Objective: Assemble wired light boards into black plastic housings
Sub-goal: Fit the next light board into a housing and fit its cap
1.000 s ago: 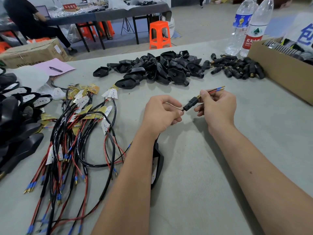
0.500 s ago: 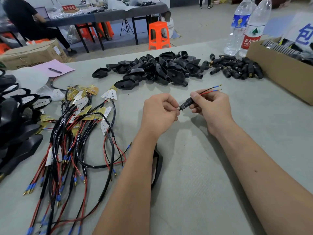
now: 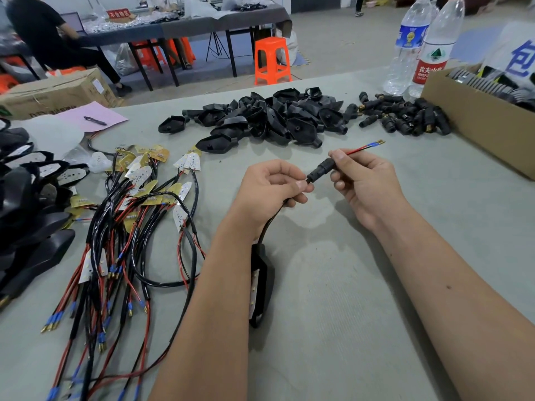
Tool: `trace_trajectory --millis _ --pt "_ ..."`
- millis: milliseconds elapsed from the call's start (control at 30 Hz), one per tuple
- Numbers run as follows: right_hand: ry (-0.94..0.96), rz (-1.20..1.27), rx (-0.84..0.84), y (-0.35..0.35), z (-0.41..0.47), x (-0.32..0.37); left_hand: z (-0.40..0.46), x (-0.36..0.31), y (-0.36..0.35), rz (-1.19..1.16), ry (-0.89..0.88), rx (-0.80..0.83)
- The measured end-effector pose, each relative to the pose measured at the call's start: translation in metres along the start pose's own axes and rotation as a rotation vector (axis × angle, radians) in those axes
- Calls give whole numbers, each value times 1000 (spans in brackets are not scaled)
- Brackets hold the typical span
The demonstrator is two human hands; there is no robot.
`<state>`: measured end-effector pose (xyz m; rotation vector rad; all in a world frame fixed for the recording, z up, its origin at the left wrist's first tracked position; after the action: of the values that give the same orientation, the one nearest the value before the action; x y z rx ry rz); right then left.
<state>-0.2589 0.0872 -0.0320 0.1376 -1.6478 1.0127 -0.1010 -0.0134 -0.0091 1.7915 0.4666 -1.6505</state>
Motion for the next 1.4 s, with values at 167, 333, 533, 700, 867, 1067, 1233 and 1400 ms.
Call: trace_trajectory --millis 167,333,533,700,867,1067,1233,1400 --pt "52 -99 -72 5 3 -3 4 -5 6 216 -120 -128" --pt "81 -90 -82 6 6 -5 5 -1 5 271 -101 -191" --pt "79 -22 -103 9 8 -6 3 9 1 53 119 -6" --pt "76 -29 -91 9 8 -6 3 10 0 48 123 53" --pt "72 -76 -90 9 8 -6 5 9 4 74 69 -17" --pt "55 -93 -88 8 7 -5 8 8 8 163 1 -106" --pt "75 -107 -92 6 5 -3 10 7 9 239 -42 -128" --pt "103 -104 -115 6 4 -4 10 5 7 289 -74 -94"
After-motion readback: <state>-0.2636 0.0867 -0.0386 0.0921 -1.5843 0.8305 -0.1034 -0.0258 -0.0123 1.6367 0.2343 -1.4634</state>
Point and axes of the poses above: each hand's wrist, its own z-axis towards the middle knuckle, its own y-axis out of the back of the hand, x = y × z, the point moved 5 cm from there along z, towards the middle knuckle, and after that the axes turned 10 degrees about z, right-handed, at the moved point
